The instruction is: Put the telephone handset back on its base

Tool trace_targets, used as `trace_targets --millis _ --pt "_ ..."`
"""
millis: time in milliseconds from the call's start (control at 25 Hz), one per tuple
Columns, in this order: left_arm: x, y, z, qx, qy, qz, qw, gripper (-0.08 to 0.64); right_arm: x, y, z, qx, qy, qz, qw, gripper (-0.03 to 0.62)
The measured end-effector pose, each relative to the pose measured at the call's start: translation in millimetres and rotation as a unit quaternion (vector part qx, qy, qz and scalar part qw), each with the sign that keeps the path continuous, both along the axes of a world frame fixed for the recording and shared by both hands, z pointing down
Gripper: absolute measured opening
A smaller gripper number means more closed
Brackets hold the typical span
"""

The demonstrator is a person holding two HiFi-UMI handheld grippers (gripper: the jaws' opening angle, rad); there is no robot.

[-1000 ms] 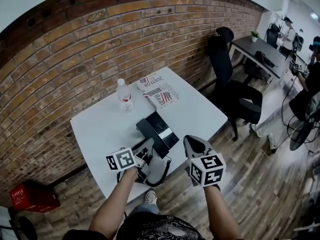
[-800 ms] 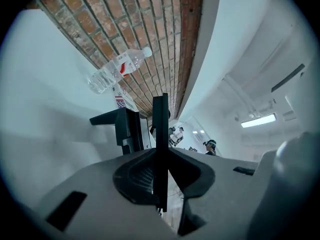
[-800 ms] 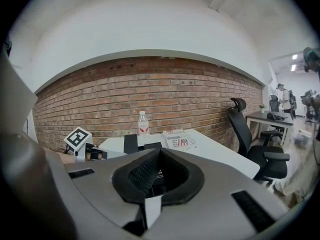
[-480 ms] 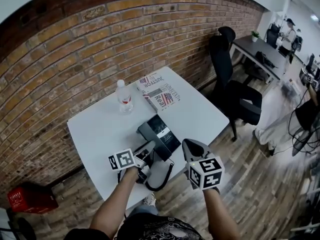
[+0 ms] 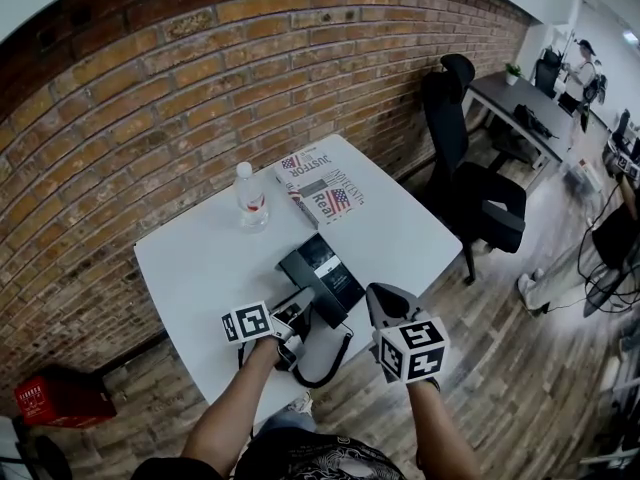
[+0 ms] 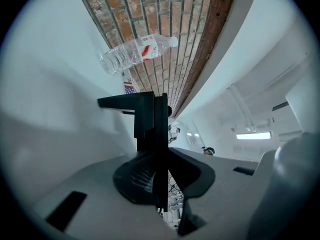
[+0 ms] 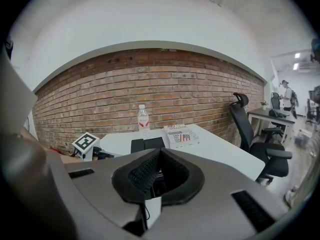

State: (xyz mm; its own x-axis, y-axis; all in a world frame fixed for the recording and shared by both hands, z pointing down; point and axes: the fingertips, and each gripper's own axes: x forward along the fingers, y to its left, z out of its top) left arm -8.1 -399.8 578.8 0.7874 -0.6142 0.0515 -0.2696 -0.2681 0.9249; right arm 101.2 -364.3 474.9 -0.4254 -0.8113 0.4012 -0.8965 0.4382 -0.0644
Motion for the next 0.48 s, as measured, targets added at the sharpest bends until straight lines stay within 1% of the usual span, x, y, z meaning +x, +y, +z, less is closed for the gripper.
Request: trace_targets --millis 240,360,480 --pt "-3.9 -4.2 7.5 -0.006 0.004 -0.002 1.0000 0.074 -1.9 -1.4 3.8 -0.003 0.002 0.001 1.000 0.002" --pt "-6.3 -6.2 8.2 0.000 0.003 -0.002 1.0000 0.074 -2.0 -2.2 5.0 -0.005 0.003 0.002 1.000 0.002" --pt "-5.0 -5.6 7.9 -0.015 0.023 0.000 0.9996 0.074 -2.8 -2.1 4.9 -0.005 0.002 0.003 1.000 0.002"
